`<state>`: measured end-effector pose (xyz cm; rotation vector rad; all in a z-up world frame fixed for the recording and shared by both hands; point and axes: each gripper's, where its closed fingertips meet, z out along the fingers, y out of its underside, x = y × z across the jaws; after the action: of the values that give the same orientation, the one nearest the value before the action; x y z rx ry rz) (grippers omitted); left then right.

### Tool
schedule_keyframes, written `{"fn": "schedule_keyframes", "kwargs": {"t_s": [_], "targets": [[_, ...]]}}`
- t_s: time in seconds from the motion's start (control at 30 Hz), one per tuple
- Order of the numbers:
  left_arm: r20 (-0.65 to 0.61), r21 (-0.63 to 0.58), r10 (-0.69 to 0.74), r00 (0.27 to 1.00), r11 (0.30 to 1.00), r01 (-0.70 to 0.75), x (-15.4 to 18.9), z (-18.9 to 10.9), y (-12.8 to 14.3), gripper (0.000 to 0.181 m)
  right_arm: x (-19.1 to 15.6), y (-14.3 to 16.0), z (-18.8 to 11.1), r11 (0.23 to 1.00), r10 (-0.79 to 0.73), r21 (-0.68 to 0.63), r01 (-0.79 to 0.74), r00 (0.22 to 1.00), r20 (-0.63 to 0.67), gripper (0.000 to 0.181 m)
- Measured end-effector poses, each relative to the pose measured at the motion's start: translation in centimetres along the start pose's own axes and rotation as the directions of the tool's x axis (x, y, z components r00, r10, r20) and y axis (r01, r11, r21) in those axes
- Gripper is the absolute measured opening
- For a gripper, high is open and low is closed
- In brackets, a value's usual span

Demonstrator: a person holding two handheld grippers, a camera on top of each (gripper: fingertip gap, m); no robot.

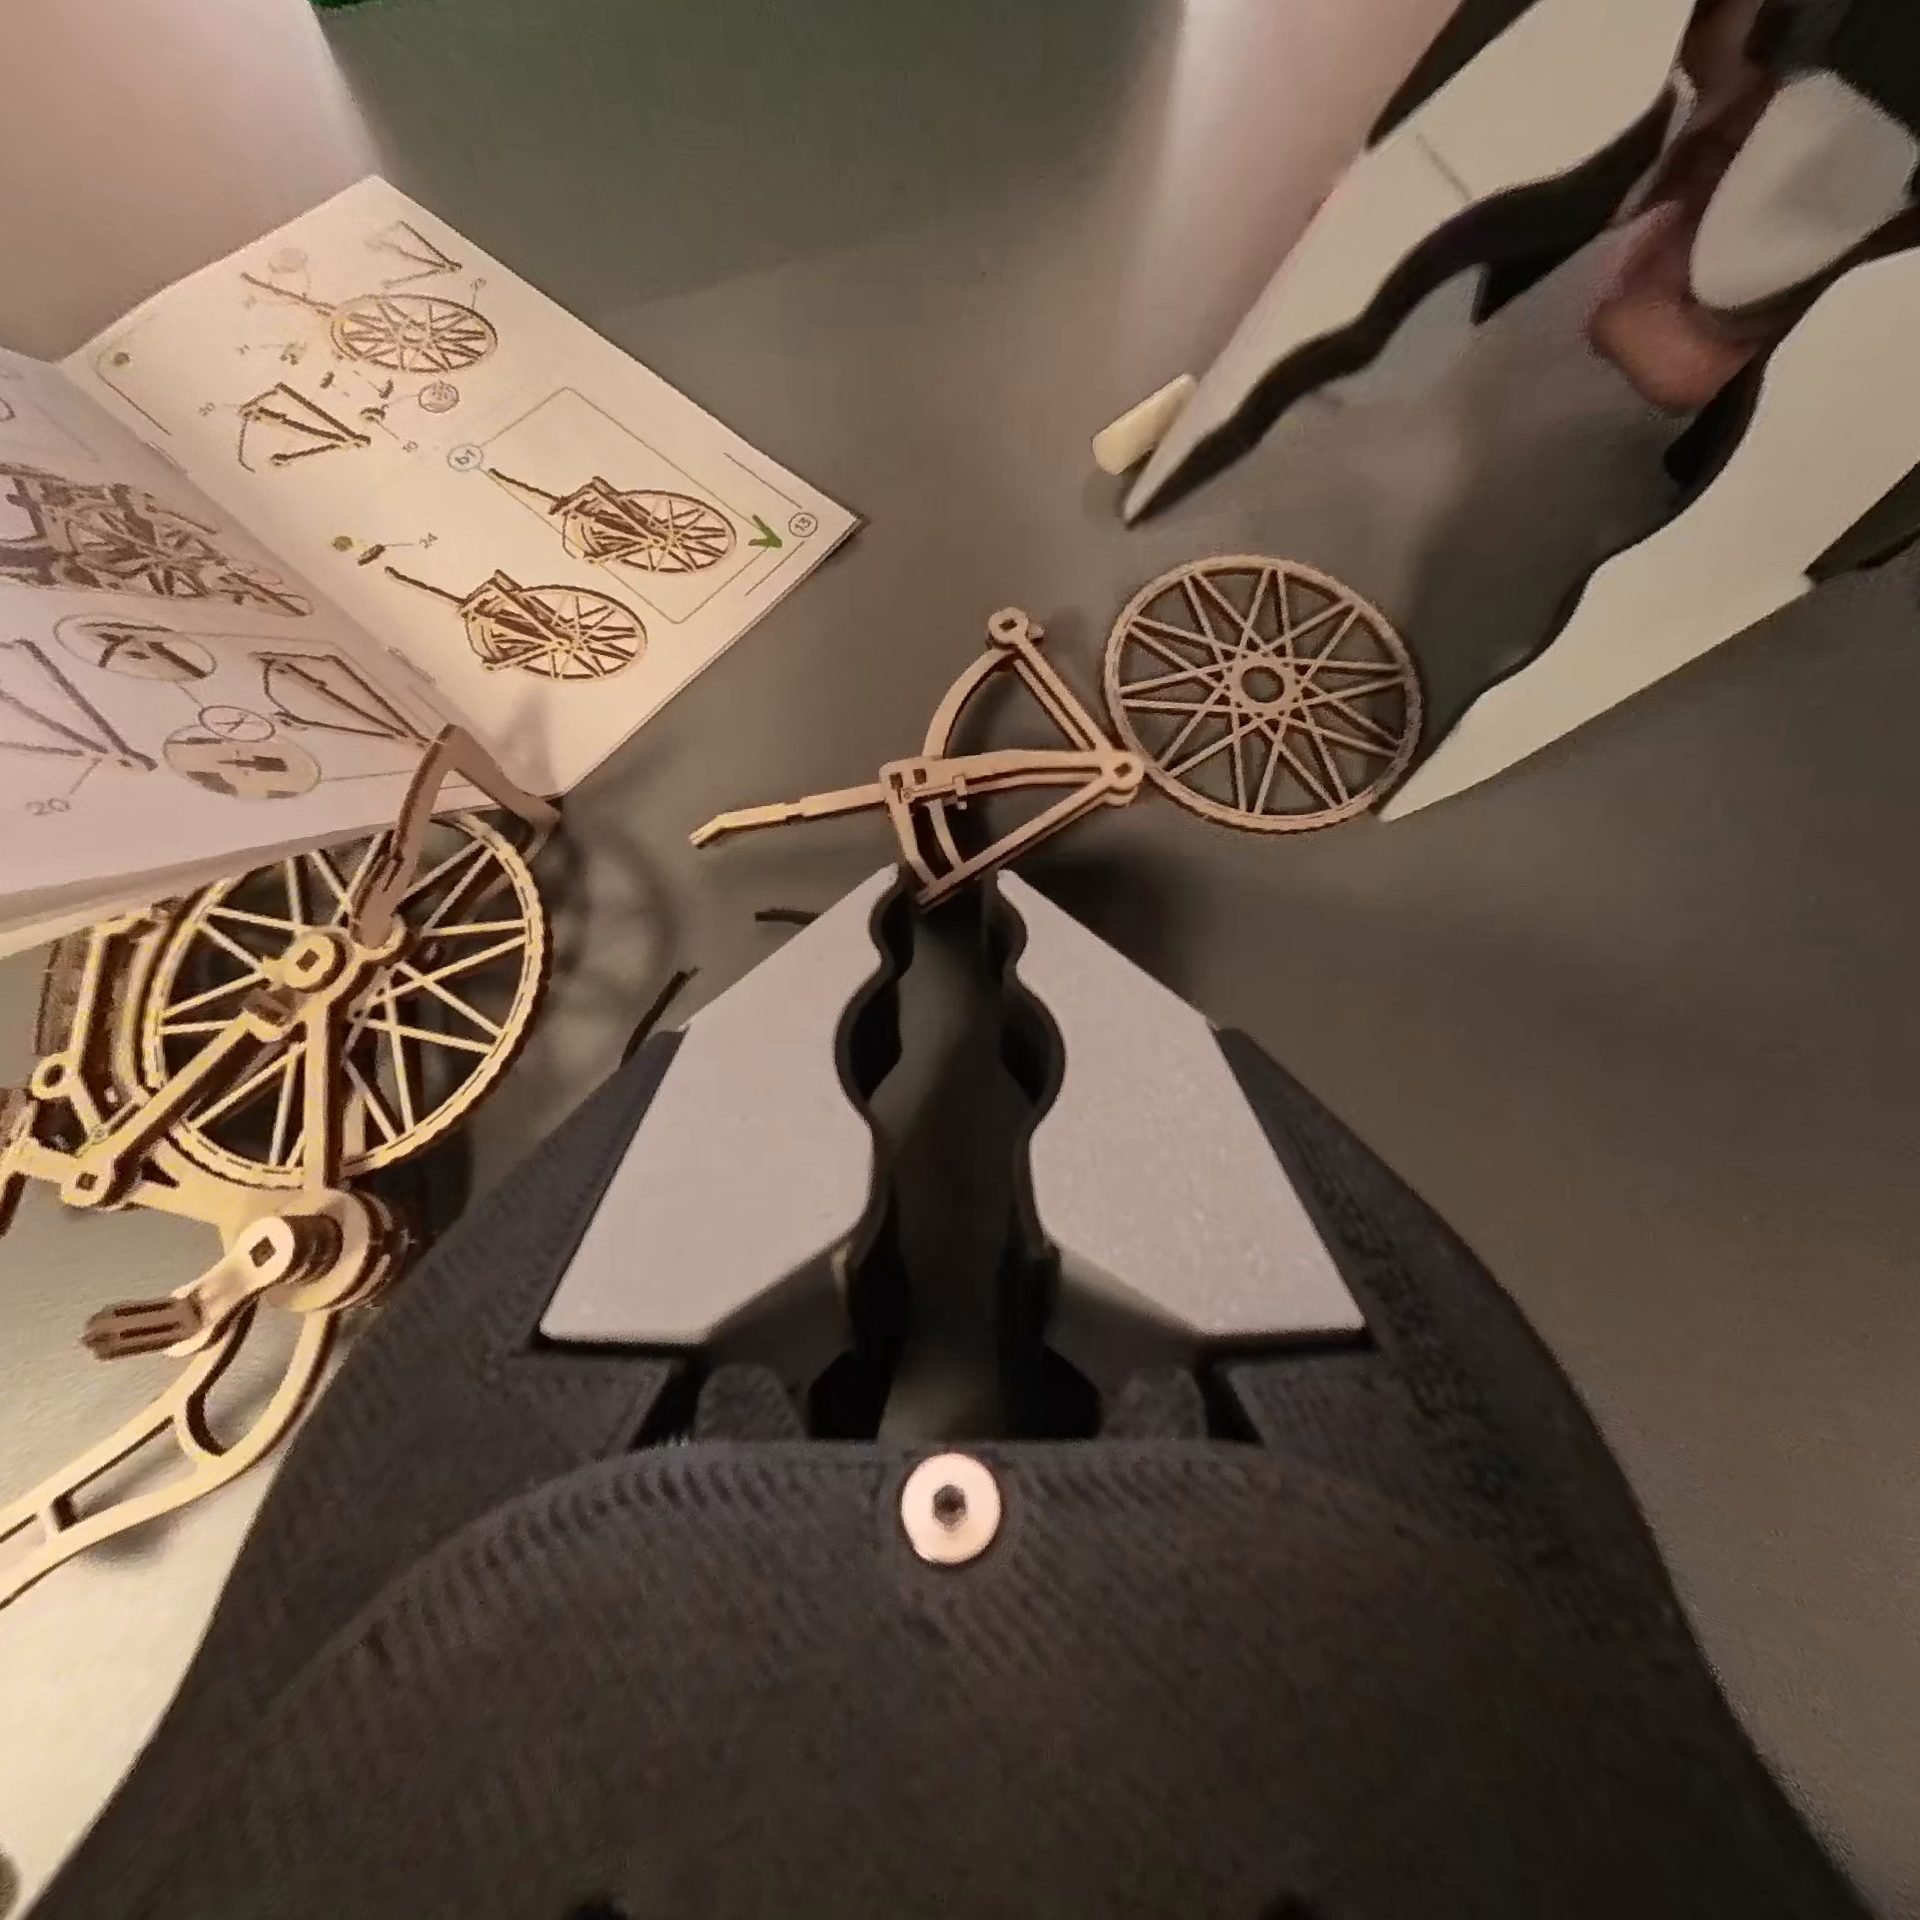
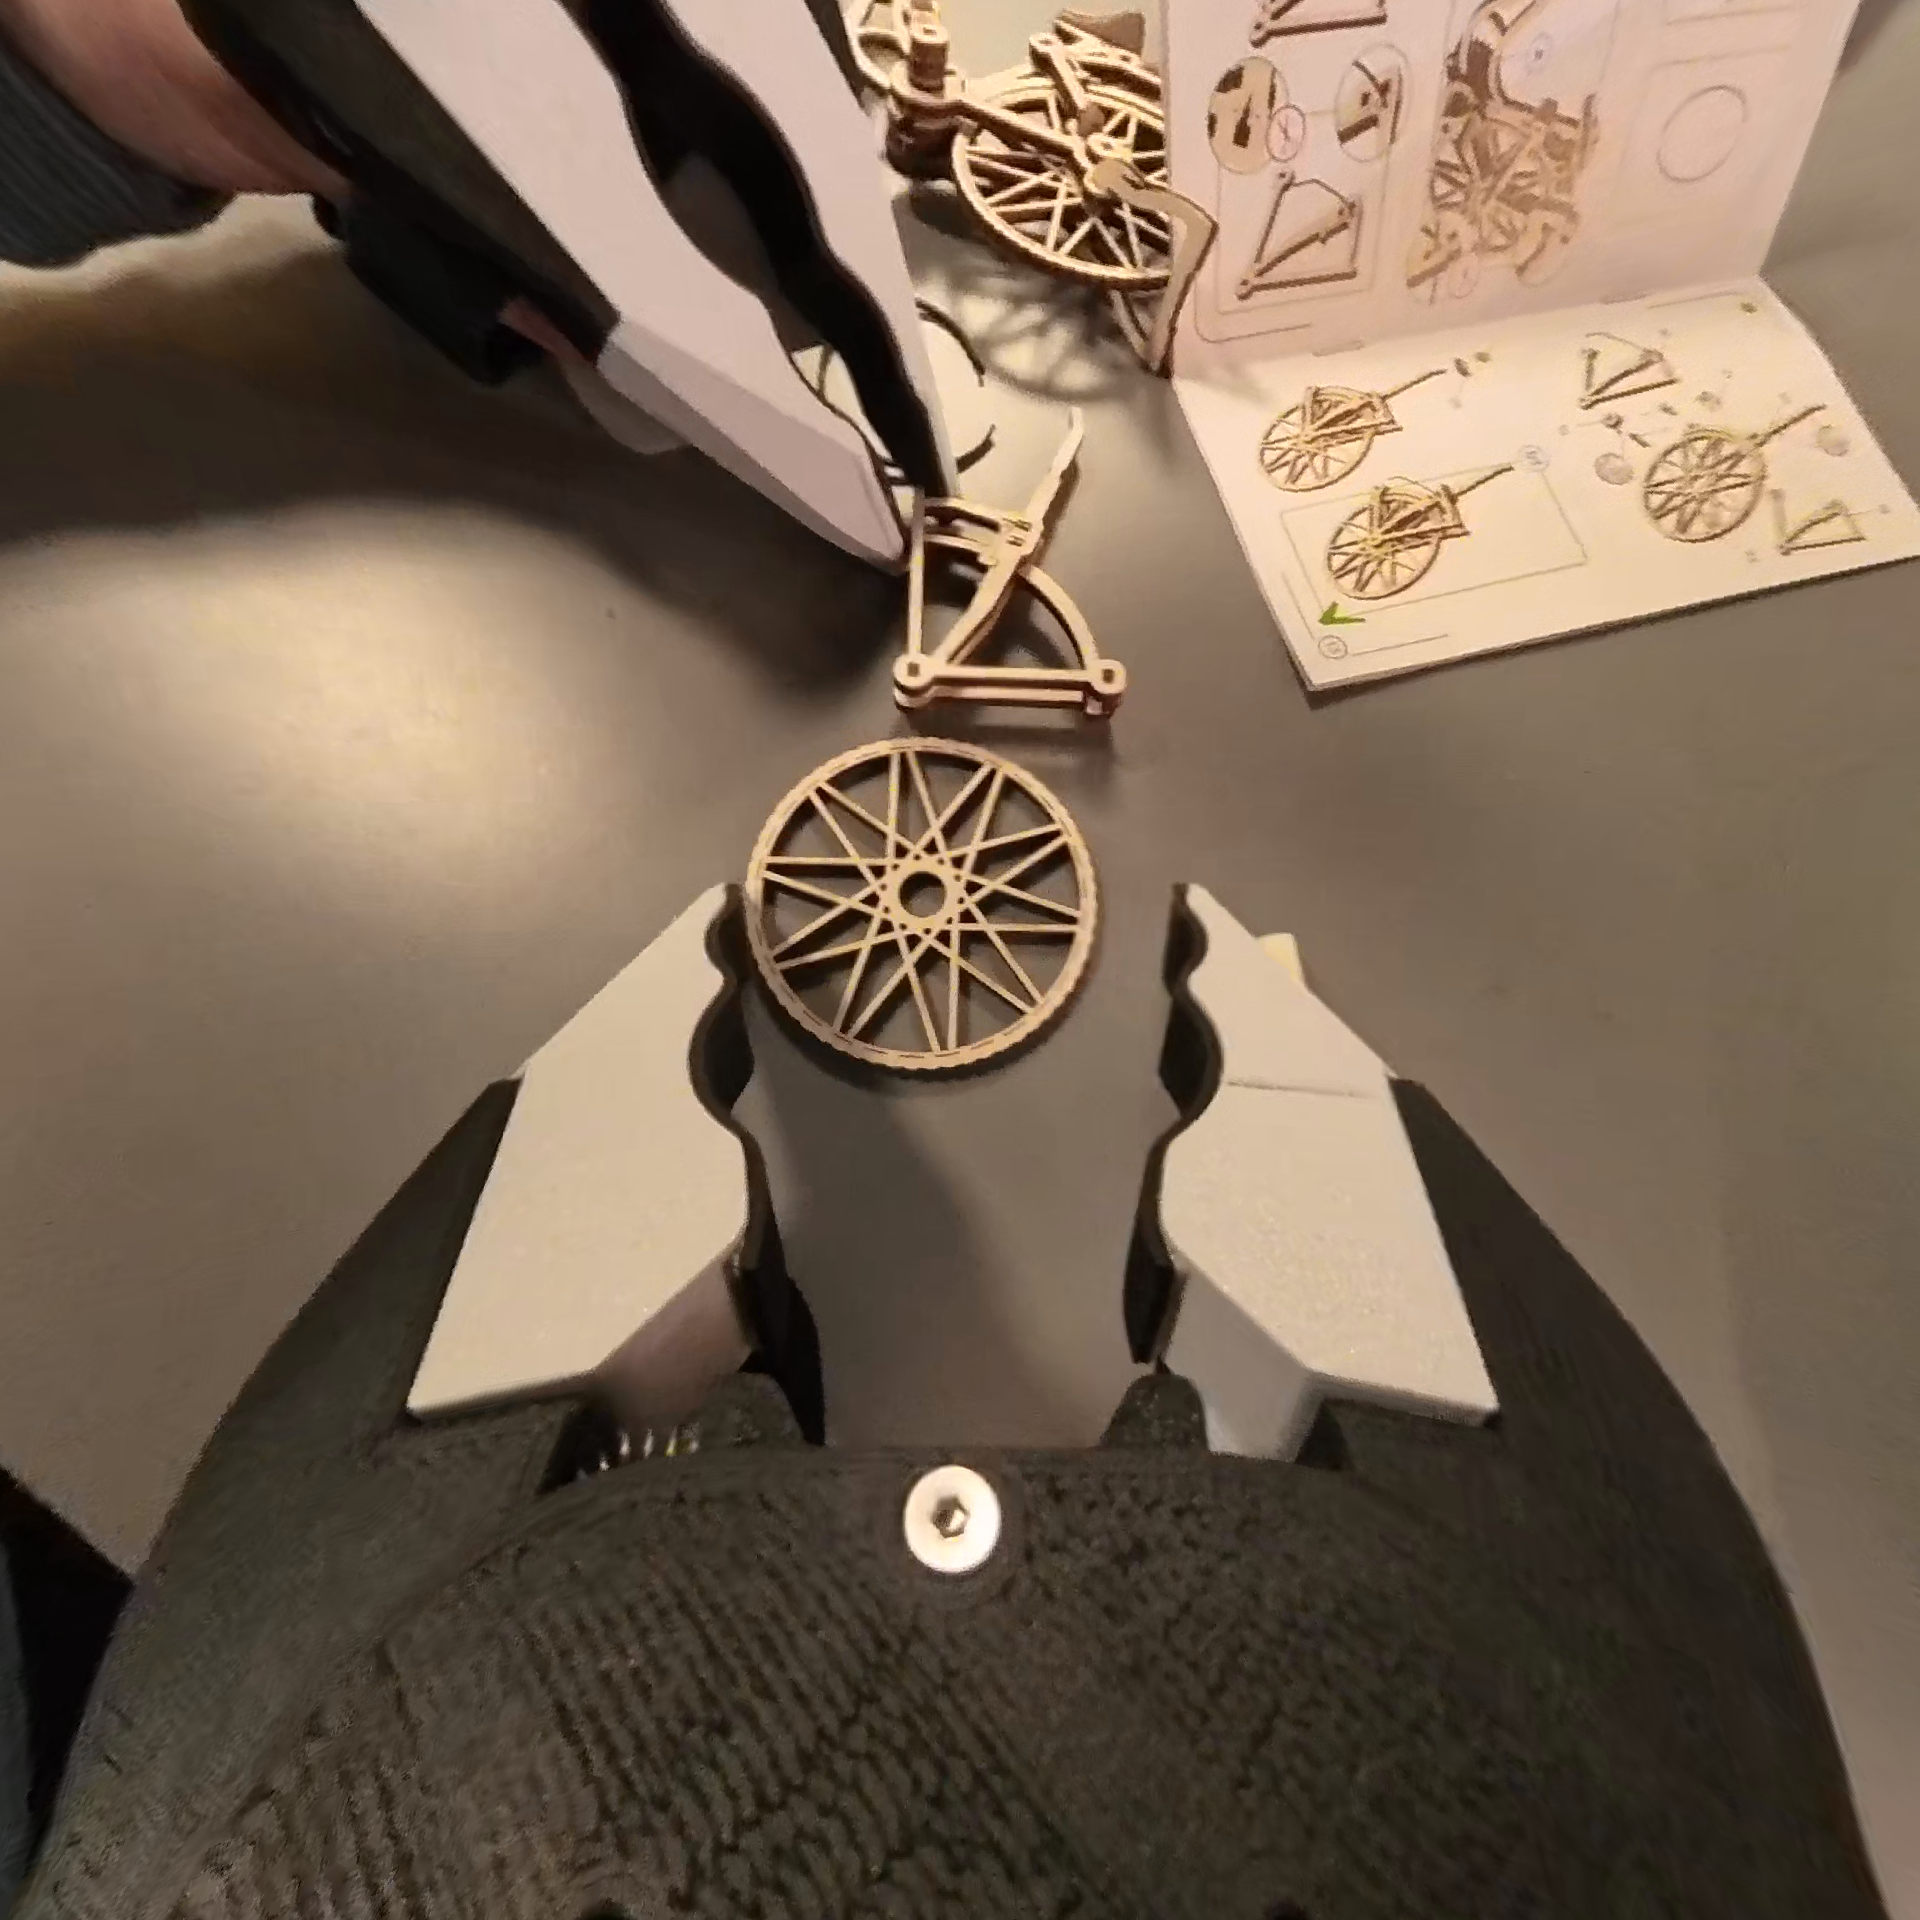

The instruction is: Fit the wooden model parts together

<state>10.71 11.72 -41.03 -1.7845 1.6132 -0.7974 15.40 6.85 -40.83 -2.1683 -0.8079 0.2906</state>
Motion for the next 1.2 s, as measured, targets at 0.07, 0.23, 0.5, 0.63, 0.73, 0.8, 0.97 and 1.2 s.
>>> {"fn": "schedule_keyframes", "kwargs": {"t_s": [0.07,0.23,0.5,0.63,0.73,0.8,0.97,1.2], "targets": [[0.045,0.027,0.050,0.998,0.998,-0.052,-0.2,-0.1,-0.5,0.011,0.7,-0.9,-0.6,0.998,-0.030,0.052,0.033,0.998,-0.046,0.078],[0.203,0.305,0.162,0.966,0.927,-0.220,0.4,-2.7,-5.8,0.011,0.9,-6.2,-2.9,0.925,0.104,0.367,-0.103,0.994,0.019,0.049],[-0.106,0.739,0.045,0.993,0.672,0.048,2.7,-9.1,-10.8,0.011,-0.4,-13.1,-8.5,0.602,0.171,0.592,-0.535,0.811,0.559,0.020],[-0.142,0.750,0.067,0.988,0.659,0.062,3.2,-9.3,-10.9,0.011,-1.6,-14.2,-9.1,0.562,0.101,0.545,-0.623,0.705,0.702,0.011],[-0.200,0.748,0.080,0.976,0.656,0.100,3.8,-9.3,-10.8,0.011,-2.2,-14.4,-9.7,0.543,0.034,0.516,-0.663,0.631,0.775,0.002],[-0.217,0.742,0.090,0.972,0.662,0.105,4.1,-9.1,-10.7,0.010,-2.5,-14.3,-9.8,0.544,0.004,0.509,-0.667,0.608,0.794,0.000],[-0.206,0.699,0.009,0.978,0.701,0.141,3.0,-8.0,-10.0,0.033,-1.8,-13.3,-8.4,0.604,-0.009,0.548,-0.579,0.682,0.731,0.000],[-0.073,0.627,0.077,0.994,0.779,-0.015,3.4,-6.7,-9.0,0.032,-1.0,-11.1,-4.1,0.803,-0.097,0.531,-0.271,0.819,0.565,0.000]]}}
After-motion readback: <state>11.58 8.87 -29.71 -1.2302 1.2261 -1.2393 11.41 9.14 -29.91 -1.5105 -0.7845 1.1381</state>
